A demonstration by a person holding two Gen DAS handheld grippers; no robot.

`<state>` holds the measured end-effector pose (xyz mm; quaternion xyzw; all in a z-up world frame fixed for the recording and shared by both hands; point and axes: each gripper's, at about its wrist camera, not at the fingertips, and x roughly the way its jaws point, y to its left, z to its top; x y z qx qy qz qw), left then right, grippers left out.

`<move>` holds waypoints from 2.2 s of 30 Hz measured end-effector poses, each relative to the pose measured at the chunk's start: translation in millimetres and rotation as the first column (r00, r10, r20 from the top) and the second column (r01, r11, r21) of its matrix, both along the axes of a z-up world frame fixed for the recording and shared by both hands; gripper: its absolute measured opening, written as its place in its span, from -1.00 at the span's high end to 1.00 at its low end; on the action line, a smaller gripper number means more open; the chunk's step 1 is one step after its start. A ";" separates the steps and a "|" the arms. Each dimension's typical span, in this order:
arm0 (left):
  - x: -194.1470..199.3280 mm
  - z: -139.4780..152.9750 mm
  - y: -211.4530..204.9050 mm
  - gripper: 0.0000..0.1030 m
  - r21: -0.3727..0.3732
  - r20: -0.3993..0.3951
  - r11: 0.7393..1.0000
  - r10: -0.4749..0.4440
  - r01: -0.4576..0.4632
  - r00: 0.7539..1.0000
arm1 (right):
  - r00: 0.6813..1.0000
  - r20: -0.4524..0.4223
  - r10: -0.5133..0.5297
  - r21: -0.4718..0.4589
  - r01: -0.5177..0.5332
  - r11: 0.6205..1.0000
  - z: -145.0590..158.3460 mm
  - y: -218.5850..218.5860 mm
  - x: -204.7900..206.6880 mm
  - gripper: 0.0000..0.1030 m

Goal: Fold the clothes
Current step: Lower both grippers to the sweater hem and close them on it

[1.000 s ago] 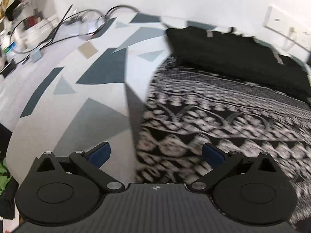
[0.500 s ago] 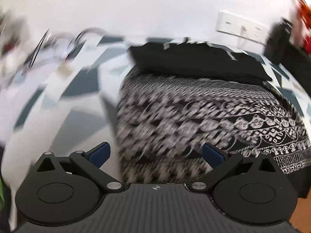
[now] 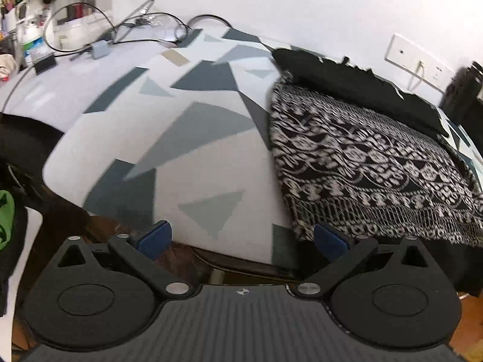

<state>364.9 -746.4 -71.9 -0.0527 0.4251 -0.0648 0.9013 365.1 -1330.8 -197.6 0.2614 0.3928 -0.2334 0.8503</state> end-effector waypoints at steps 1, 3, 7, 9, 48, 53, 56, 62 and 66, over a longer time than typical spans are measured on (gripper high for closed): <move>-0.3 -0.8 -3.0 -0.99 -0.005 -0.004 1.000 -0.008 0.008 1.000 | 1.000 -0.005 -0.002 0.006 0.002 1.000 -1.6 -1.1 -0.1 -0.98; -0.8 -2.5 -9.0 -0.99 -0.015 -0.012 1.000 -0.025 0.025 1.000 | 1.000 -0.017 -0.017 0.020 0.017 1.000 -5.4 -5.3 -2.0 -0.98; -1.8 -5.8 -21.0 -0.99 -0.035 -0.028 0.998 -0.059 0.058 0.998 | 0.998 -0.032 -0.052 0.040 0.054 0.998 -13.4 -16.4 -10.0 -0.98; -2.3 -7.5 -27.0 -0.99 -0.045 -0.035 0.996 -0.076 0.075 0.996 | 0.998 -0.025 -0.056 0.031 0.056 0.998 -15.0 -20.5 -15.1 -0.98; -7.0 2.1 -61.8 -0.15 0.026 0.030 0.999 -0.048 0.047 0.998 | 0.970 0.176 0.167 0.083 -0.184 0.979 -8.5 -59.2 -44.1 0.14; -0.5 -7.4 -55.3 -0.34 0.048 -0.023 0.998 -0.028 0.029 0.999 | 0.971 0.150 0.185 0.071 -0.197 0.978 -12.8 -55.0 -38.9 -0.03; 1.5 -7.6 -58.7 -0.33 0.059 -0.046 0.996 -0.066 0.068 0.997 | 0.966 0.146 0.214 0.085 -0.228 0.970 -14.0 -51.1 -34.6 0.05; 8.9 -4.2 -58.3 0.50 -0.081 -0.070 0.989 -0.125 0.120 0.990 | 0.952 0.192 0.237 0.154 -0.268 0.951 -10.9 -46.0 -24.1 0.47; 14.4 -5.6 -56.8 0.61 -0.156 -0.077 0.978 -0.154 0.141 0.985 | 0.950 0.196 0.245 0.152 -0.276 0.949 -11.8 -43.1 -17.9 0.41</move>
